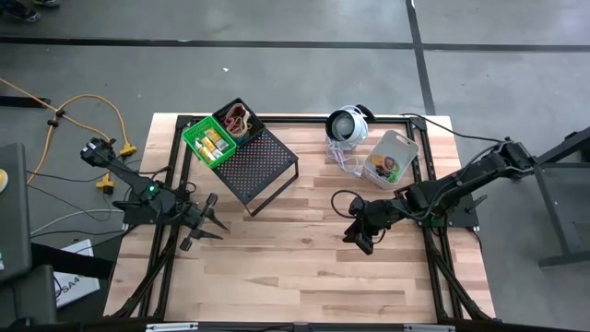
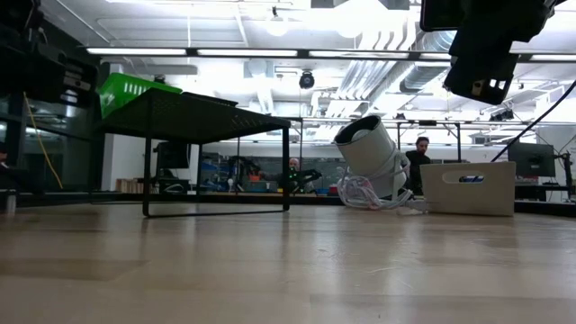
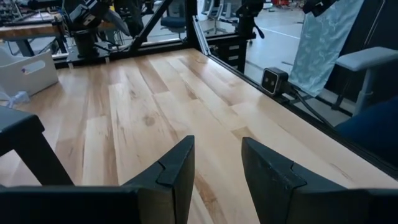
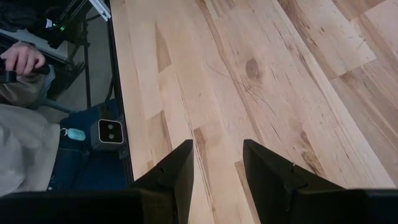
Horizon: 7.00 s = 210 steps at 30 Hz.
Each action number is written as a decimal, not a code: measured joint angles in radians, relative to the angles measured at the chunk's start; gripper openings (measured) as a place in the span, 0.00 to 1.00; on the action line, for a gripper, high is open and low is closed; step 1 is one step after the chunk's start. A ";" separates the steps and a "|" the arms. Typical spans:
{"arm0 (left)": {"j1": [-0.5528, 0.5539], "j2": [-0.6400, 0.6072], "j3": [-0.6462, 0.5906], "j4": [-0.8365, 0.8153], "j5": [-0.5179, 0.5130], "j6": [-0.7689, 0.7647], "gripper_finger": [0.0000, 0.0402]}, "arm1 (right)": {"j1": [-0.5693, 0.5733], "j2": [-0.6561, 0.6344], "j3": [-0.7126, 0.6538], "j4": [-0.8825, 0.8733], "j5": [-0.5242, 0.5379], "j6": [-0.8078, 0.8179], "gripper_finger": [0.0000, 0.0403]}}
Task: Pick & Place Office Desk Supplies
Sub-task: Put the white bin on the shelf
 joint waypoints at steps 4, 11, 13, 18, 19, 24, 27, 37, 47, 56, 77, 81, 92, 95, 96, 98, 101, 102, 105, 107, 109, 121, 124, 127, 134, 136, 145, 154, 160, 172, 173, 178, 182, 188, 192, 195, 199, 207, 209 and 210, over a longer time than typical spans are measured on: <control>0.000 0.000 0.000 0.000 0.000 -0.007 0.32 | 0.000 0.000 0.000 0.000 0.000 0.000 0.32; 0.000 0.000 0.000 0.000 -0.001 -0.008 0.32 | 0.000 0.000 0.000 0.000 0.000 0.000 0.32; 0.000 0.000 0.000 0.000 -0.002 -0.009 0.32 | 0.000 0.000 0.000 0.000 0.000 0.000 0.32; 0.000 0.000 0.000 0.000 -0.003 -0.017 0.32 | 0.000 0.000 0.000 0.000 0.000 0.000 0.32; 0.000 0.000 0.000 0.000 -0.003 -0.040 0.32 | 0.000 0.000 0.000 0.000 0.000 0.000 0.32; 0.000 0.000 0.000 0.000 -0.003 -0.119 0.32 | 0.000 0.000 0.000 0.000 0.000 0.000 0.32; 0.000 0.000 0.000 0.000 -0.003 -0.117 0.32 | 0.000 0.000 0.000 0.000 0.000 0.000 0.32; 0.000 0.000 0.000 0.000 -0.003 -0.112 0.32 | 0.000 0.000 0.000 0.000 0.000 0.000 0.32; 0.000 0.000 0.000 0.000 -0.003 -0.112 0.32 | 0.000 0.000 0.000 0.000 0.000 0.000 0.32; 0.000 0.000 0.000 0.000 0.000 -0.112 0.32 | 0.000 0.000 0.000 0.000 0.000 0.000 0.32; 0.000 0.000 0.000 0.000 -0.003 -0.112 0.32 | -0.001 0.043 0.000 -0.002 0.194 0.000 0.32; 0.000 0.000 0.000 0.000 -0.004 -0.112 0.32 | -0.002 0.063 0.000 0.000 0.260 -0.001 0.32; 0.000 0.000 0.000 0.003 -0.004 -0.111 0.32 | -0.003 0.085 0.000 0.013 0.471 -0.105 0.32; 0.000 0.000 0.000 0.003 -0.003 -0.111 0.32 | -0.003 0.067 0.000 0.019 0.471 -0.156 0.32; 0.000 0.000 0.000 0.003 -0.003 -0.111 0.32 | -0.003 0.053 0.000 0.018 0.471 -0.177 0.32; 0.000 0.000 0.000 0.003 -0.003 -0.111 0.32 | -0.024 0.011 0.000 0.009 0.462 -0.209 0.32; 0.000 0.000 0.000 0.003 -0.003 -0.111 0.32 | -0.077 -0.053 0.000 -0.056 0.445 -0.217 0.32; 0.000 0.000 0.000 0.004 -0.003 -0.111 0.32 | -0.100 -0.073 0.000 -0.083 0.441 -0.217 0.32; 0.000 0.000 0.000 0.006 -0.003 -0.111 0.32 | -0.161 -0.124 0.000 -0.179 0.439 -0.219 0.32; 0.000 0.000 0.000 0.006 -0.003 -0.111 0.32 | -0.201 -0.148 0.000 -0.241 0.438 -0.234 0.32; 0.000 0.000 0.000 0.006 -0.002 -0.111 0.32 | -0.233 -0.159 0.000 -0.302 0.439 -0.250 0.32; 0.000 0.000 0.000 0.007 0.000 -0.111 0.32 | -0.329 -0.166 0.000 -0.461 0.437 -0.270 0.32; 0.000 0.000 0.000 0.007 0.000 -0.111 0.32 | -0.345 -0.166 0.000 -0.487 0.437 -0.239 0.32; 0.000 0.000 0.000 0.007 0.000 -0.111 0.32 | -0.359 -0.159 0.000 -0.520 0.437 -0.213 0.32; 0.000 0.000 0.000 0.007 -0.001 -0.111 0.32 | -0.383 -0.156 0.000 -0.569 0.437 -0.176 0.32; 0.000 0.000 0.000 0.007 -0.001 -0.111 0.32 | -0.386 -0.156 0.000 -0.569 0.437 -0.175 0.32; 0.000 0.000 0.000 0.007 -0.005 -0.111 0.32 | -0.490 -0.156 0.000 -0.574 0.433 -0.192 0.32; 0.000 0.000 0.000 0.007 -0.004 -0.111 0.32 | -0.702 -0.156 0.003 -0.523 0.294 -0.379 0.32; 0.000 0.000 0.000 0.007 -0.003 -0.111 0.32 | -0.822 -0.156 0.080 -0.526 0.276 -0.568 0.32; 0.000 0.000 0.000 0.007 -0.003 -0.111 0.32 | -1.064 -0.156 0.148 -0.622 0.314 -0.724 0.32; 0.000 0.000 0.000 0.007 -0.003 -0.111 0.32 | -1.086 -0.153 0.148 -0.628 0.314 -0.734 0.32; 0.000 0.000 0.000 0.007 -0.002 -0.111 0.32 | -1.182 -0.131 0.148 -0.636 0.309 -0.789 0.32; 0.000 0.000 0.000 0.007 0.002 -0.111 0.32 | -1.228 -0.111 0.148 -0.640 0.295 -0.831 0.32; 0.000 0.000 0.000 0.007 0.001 -0.111 0.32 | -1.218 -0.096 0.148 -0.654 0.287 -0.834 0.32; 0.000 0.000 0.000 0.007 0.000 -0.111 0.32 | -1.217 -0.083 0.148 -0.680 0.280 -0.805 0.32; 0.000 0.000 0.000 0.007 0.000 -0.111 0.32 | -1.217 -0.072 0.148 -0.691 0.255 -0.789 0.32; 0.000 0.000 0.000 0.007 -0.001 -0.111 0.32 | -1.217 -0.068 0.148 -0.697 0.227 -0.781 0.32; 0.000 0.000 0.000 0.007 -0.004 -0.111 0.32 | -1.217 -0.066 0.148 -0.753 0.241 -0.713 0.32; 0.000 0.000 0.000 0.007 -0.004 -0.111 0.32 | -1.217 -0.066 0.148 -0.781 0.246 -0.687 0.32; 0.000 0.000 0.000 0.007 -0.004 -0.111 0.32 | -1.217 -0.066 0.148 -0.796 0.245 -0.672 0.32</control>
